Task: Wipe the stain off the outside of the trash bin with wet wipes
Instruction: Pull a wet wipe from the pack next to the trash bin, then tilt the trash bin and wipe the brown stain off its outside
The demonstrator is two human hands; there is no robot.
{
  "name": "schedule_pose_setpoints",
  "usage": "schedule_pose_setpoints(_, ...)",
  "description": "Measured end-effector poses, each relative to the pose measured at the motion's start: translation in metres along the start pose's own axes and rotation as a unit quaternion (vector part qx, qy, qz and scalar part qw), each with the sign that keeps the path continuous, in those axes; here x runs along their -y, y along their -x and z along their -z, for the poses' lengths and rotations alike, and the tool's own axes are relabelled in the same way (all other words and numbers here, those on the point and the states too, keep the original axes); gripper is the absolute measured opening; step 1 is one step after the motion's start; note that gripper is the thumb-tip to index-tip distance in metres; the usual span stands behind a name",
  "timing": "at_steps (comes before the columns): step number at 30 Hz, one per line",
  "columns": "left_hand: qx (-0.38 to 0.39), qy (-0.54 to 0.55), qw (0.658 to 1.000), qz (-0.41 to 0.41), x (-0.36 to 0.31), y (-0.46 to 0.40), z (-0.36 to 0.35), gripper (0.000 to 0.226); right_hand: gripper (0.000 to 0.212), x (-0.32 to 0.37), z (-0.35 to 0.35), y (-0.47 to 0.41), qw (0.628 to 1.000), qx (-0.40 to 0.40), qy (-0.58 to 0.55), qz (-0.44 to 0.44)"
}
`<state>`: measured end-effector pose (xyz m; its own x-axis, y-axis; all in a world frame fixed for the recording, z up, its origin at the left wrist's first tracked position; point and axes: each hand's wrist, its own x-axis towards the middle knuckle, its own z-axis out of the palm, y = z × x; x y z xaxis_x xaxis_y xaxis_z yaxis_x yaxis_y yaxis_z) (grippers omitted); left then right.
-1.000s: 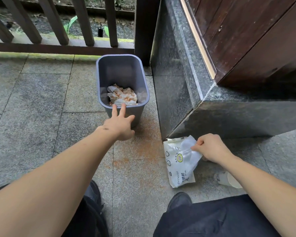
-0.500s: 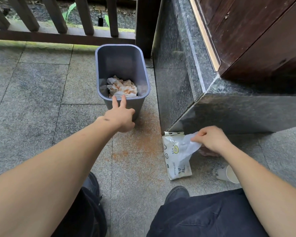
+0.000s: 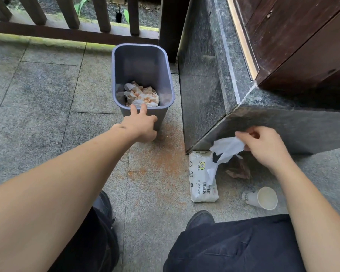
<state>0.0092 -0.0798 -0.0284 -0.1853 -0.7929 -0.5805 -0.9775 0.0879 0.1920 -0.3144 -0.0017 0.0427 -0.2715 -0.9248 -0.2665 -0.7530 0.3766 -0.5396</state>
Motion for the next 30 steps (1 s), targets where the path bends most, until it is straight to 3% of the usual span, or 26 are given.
schedule_pose_setpoints(5,-0.068,-0.014,0.998,-0.004,0.0,-0.004,0.0,0.065,0.036,0.011,-0.012,0.009,0.98,0.099,-0.124,-0.116)
schedule_pose_setpoints(9,-0.093,-0.041,0.995,-0.011,-0.003,-0.017,0.0,0.076,0.038,0.042,-0.016,0.008,0.985,0.138,-0.084,-0.053)
schedule_pose_setpoints(11,-0.121,-0.076,0.989,-0.038,0.001,-0.023,-0.004,0.075,0.048,0.063,-0.019,0.008,0.985,0.173,-0.005,0.015)
schedule_pose_setpoints(16,-0.176,-0.147,0.963,-0.143,0.009,-0.051,-0.009,0.076,0.031,0.081,-0.037,0.001,0.964,0.194,0.151,0.1)
schedule_pose_setpoints(19,-0.181,-0.133,0.956,-0.19,-0.004,-0.077,0.001,0.072,0.024,0.082,-0.041,-0.003,0.963,0.206,0.119,0.125)
schedule_pose_setpoints(23,-0.142,-0.092,0.967,-0.189,-0.02,-0.104,0.014,0.056,0.036,0.084,-0.047,-0.01,0.97,0.202,0.047,0.123)
schedule_pose_setpoints(30,-0.145,-0.069,0.971,-0.174,-0.025,-0.103,0.024,0.05,0.039,0.082,-0.044,-0.013,0.973,0.218,0.057,0.048)
